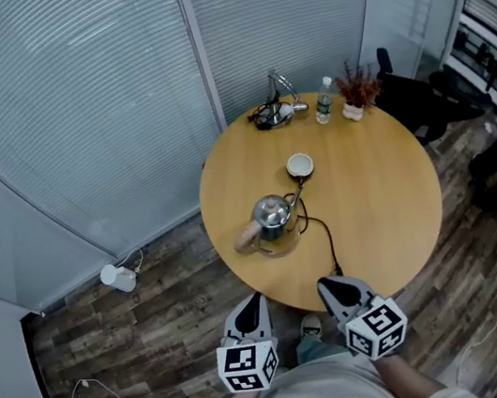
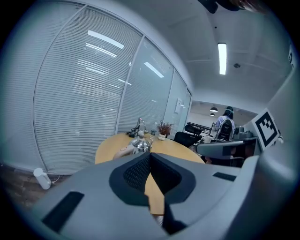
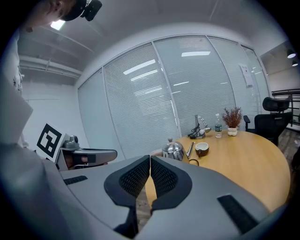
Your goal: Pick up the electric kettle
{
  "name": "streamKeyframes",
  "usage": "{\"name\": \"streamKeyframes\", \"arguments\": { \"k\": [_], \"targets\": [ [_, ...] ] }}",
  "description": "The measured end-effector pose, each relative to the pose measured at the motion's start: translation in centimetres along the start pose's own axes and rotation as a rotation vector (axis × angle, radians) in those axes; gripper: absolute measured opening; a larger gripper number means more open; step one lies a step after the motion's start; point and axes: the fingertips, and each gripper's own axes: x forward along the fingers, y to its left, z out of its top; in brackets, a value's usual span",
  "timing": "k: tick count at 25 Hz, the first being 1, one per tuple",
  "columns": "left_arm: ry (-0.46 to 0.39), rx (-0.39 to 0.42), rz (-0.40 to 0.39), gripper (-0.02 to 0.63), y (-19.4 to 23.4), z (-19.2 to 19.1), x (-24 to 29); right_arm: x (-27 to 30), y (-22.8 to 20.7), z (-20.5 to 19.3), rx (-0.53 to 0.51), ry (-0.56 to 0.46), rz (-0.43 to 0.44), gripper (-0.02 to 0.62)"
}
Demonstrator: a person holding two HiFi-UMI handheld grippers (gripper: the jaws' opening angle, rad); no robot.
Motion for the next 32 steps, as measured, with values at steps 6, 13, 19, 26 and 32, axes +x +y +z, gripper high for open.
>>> {"name": "streamKeyframes", "arguments": {
  "k": [6,13,19,26,32],
  "targets": [
    [-0.015,-0.003,0.030,0.003,-0.3,2.1,4.3,2.7,-3.2,2.3,-0.036,0.011,0.054,0.032],
    [-0.006,-0.023,0.069,0.003,-0.6,2.2,6.9,4.6,-5.6,3.5,-0.056,0.017,0.103,0.032],
    [0.007,-0.025,0.081,0.003,-0.6,2.1,7.7,5.3,-6.9,3.5,-0.044,0.025,0.104,0.032],
    [0.016,-0.029,0.079,0.003,0.5,2.3,7.6,6.4,-6.3,3.4,-0.035,0.032,0.107,0.032],
    [0.024,-0.002,0.040,0.003,1.4,3.1,7.7,7.4,-5.5,3.8,-0.025,0.033,0.080,0.032]
  ]
}}
